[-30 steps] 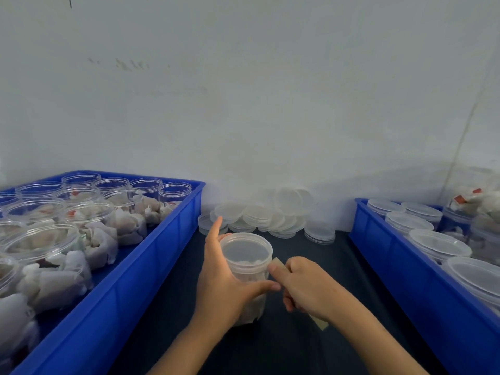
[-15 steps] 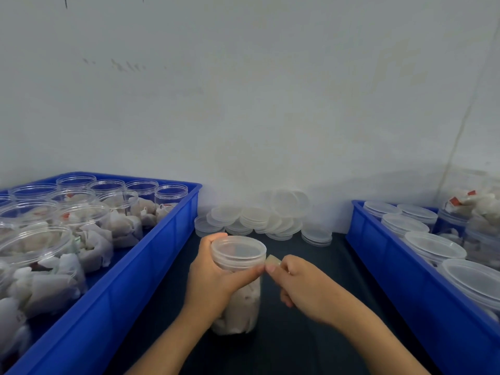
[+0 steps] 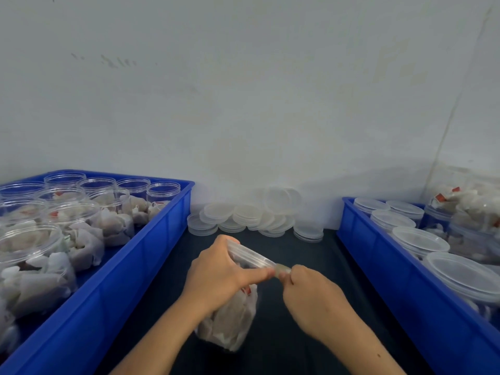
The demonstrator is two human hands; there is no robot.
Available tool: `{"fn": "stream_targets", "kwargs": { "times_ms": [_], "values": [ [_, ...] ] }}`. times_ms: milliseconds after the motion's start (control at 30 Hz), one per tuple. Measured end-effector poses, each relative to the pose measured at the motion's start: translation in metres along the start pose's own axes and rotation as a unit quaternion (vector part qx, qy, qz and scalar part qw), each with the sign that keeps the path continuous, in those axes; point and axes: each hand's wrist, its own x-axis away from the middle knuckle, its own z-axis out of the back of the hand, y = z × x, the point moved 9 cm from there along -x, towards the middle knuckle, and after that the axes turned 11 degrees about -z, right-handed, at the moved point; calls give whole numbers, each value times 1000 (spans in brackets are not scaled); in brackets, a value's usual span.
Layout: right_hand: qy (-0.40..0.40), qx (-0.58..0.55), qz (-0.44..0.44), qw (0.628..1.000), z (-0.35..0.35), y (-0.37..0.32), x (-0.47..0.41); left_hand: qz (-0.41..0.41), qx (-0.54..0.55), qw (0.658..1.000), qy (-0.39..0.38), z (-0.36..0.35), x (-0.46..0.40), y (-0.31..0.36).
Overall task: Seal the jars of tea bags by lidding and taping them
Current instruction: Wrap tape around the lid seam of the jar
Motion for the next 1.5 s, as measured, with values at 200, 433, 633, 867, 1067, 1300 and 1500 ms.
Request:
{"fn": "stream_targets", "kwargs": {
  "times_ms": [200,433,633,867,1067,1300,1500],
  "values": [
    [13,-80,-54,995,-14,8,-4,21,-67,998,-2,-9,-6,1],
    [5,-96,-87,992,-21,13,-12,17,-124,992,31,-10,-1,6],
    [10,-26,-68,997,-17,8,-17,-3,-133,990,54,-9,6,17],
    [12,72,-111,991,-46,41,-45,19,13,997,76,3,33,4],
    [103,-14,-58,993,-30,19,-44,33,-6,998,55,1,14,1],
    [170,-43,2,984,-24,5,-30,33,10,998,49,-2,11,-5],
    [161,17,91,983,-59,-1,-37,38,20,998,53,-3,9,-9]
  ]
}}
